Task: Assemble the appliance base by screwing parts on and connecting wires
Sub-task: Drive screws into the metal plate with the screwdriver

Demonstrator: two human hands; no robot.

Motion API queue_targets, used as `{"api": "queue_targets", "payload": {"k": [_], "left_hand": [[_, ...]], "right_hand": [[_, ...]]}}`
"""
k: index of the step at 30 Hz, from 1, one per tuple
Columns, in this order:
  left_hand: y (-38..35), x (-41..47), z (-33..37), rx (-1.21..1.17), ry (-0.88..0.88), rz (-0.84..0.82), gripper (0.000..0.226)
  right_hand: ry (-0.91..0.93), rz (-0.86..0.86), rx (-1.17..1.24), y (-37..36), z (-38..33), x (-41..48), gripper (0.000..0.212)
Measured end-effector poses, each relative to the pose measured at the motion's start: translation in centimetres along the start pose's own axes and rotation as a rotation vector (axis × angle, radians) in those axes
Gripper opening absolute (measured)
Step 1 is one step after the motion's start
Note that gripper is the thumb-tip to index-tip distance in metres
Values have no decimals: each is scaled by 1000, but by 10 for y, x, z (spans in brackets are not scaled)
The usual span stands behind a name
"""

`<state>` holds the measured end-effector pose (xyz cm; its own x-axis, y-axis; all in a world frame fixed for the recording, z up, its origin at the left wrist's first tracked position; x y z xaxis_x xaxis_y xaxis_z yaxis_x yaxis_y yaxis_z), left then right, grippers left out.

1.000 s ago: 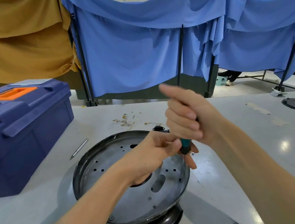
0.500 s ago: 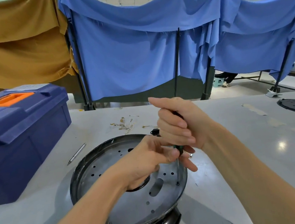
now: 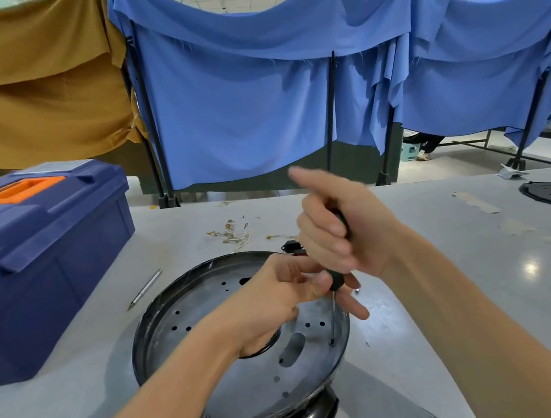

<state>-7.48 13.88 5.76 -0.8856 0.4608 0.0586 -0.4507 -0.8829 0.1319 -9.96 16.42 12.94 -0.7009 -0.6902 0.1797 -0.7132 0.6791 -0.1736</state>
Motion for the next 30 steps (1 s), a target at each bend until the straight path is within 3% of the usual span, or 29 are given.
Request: {"api": "queue_targets", "payload": {"k": [2, 7, 9, 11, 14, 16, 18, 21, 26, 30], "left_hand": [[0, -1, 0, -34, 4, -7, 23], [2, 4, 4, -90, -42, 21, 23], [-2, 5, 4, -70, -52, 19, 19], [0, 3, 3, -76, -41, 38, 15], [3, -1, 2, -19, -12, 50, 21], [1, -1, 2, 20, -14, 27, 28], [0, -1, 1, 9, -2, 19, 26], [7, -3, -1, -55, -13, 29, 22], [0, 2, 0, -91, -48, -32, 26], [1, 5, -3, -76, -32, 23, 31]], "right_hand": [[71, 82, 9, 4, -2, 0, 68], [476, 688, -189, 32, -18, -39, 74], [531, 794, -237, 33, -18, -52, 74], [406, 668, -188, 33, -13, -39, 71], [80, 196, -176, 15, -7, -7, 67], [11, -15, -161, 1, -6, 0, 65], [40, -97, -97, -8, -6, 2, 67], [137, 15, -46, -3, -4, 3, 68], [324, 378, -154, 15, -18, -15, 68], [441, 665, -262, 27, -23, -34, 71]]}}
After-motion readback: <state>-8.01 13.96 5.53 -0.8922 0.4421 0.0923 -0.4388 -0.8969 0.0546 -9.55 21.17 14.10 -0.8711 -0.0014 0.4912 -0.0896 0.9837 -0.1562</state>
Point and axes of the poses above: each hand's wrist, its own x-axis towards the middle knuckle, its own y-axis out of the back of the hand, z = x × y, the point moved 10 cm from there along x, towards the middle knuckle, and after that the axes turned 2 degrees about y, right-handed, at the moved point
